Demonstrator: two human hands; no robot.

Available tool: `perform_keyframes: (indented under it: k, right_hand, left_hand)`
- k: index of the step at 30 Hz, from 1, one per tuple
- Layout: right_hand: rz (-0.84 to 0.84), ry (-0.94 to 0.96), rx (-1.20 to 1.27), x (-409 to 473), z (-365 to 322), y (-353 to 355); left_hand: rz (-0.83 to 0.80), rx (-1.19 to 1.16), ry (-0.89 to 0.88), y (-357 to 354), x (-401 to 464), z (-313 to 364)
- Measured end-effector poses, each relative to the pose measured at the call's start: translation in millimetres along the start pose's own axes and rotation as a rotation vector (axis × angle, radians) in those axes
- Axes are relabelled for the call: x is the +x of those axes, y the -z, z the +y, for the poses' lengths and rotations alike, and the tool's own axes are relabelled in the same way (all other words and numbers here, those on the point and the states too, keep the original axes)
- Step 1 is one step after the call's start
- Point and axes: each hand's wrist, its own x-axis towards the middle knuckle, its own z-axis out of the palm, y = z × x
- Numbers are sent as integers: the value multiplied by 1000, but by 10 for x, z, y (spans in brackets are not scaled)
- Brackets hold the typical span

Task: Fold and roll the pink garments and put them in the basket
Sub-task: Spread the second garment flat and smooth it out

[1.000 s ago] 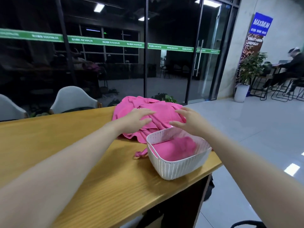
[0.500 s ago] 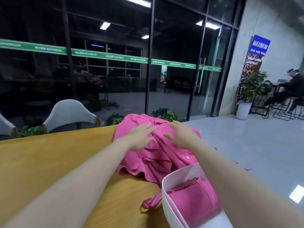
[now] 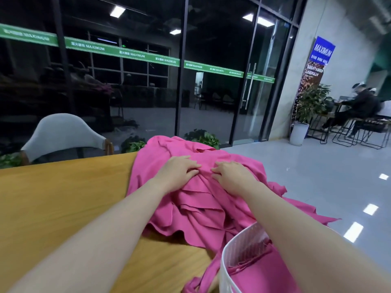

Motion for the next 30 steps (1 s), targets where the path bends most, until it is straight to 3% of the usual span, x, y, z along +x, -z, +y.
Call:
perform_keyframes:
  k: [5, 8, 14, 17, 30]
  right_hand:
    - [31, -101, 9, -10, -89, -29]
    - [175, -86, 47, -70, -139, 47]
    - [448, -126, 492, -96, -299, 490]
    - [519, -99, 603, -165, -576, 852]
    - [540, 105, 780, -837, -2038, 1785]
  left_hand:
    - [119, -16, 3, -26, -29, 48]
    - [184, -91, 11, 92, -36, 66]
    - [306, -107, -80, 832, -124, 189]
    - [298, -67, -86, 1371, -271, 240]
    - [168, 56, 91, 3203, -1801, 428]
